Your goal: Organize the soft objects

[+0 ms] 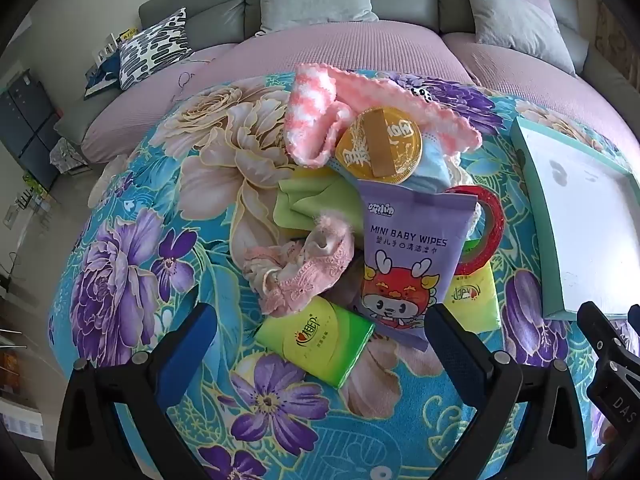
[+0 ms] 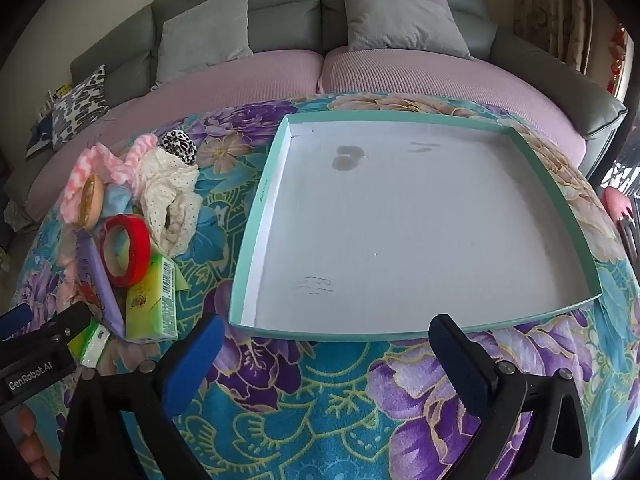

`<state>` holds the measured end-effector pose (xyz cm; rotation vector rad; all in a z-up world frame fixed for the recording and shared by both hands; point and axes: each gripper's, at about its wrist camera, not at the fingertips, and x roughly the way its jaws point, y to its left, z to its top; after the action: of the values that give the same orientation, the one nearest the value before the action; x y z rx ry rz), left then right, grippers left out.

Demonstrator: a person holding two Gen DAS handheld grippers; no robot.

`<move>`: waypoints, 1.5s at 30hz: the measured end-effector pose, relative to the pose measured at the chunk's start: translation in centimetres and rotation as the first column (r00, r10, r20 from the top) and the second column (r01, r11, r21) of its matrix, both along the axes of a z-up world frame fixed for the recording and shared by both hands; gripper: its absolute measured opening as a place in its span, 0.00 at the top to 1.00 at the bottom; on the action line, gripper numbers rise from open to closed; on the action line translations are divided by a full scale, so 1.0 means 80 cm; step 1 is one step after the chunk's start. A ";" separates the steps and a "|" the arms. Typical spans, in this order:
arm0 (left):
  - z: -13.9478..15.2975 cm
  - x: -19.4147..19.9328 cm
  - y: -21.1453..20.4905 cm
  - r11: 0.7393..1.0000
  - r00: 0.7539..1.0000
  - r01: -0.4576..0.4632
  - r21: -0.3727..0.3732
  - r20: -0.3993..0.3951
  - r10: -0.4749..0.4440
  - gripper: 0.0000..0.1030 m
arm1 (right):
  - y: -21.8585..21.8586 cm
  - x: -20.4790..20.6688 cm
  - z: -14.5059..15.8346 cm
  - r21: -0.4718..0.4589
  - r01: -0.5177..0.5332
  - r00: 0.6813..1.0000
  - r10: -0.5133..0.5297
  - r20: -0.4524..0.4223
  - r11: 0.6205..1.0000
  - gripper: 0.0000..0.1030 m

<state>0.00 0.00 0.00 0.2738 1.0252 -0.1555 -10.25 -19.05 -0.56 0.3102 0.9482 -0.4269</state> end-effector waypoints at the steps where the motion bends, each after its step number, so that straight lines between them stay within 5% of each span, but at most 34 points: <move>1: 0.000 0.000 0.000 1.000 1.000 0.000 -0.001 0.001 0.000 0.00 | 0.000 0.001 0.000 0.004 -0.001 1.000 0.001 -0.006 1.000 0.00; 45: 0.012 -0.003 -0.002 0.999 0.999 -0.021 0.027 0.033 0.020 0.00 | 0.001 0.002 -0.002 0.041 -0.044 0.999 0.044 0.005 0.998 0.00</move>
<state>-0.23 -0.19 0.99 0.2898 0.9980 -0.1179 -10.07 -19.01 -0.75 0.3269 0.9591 -0.3672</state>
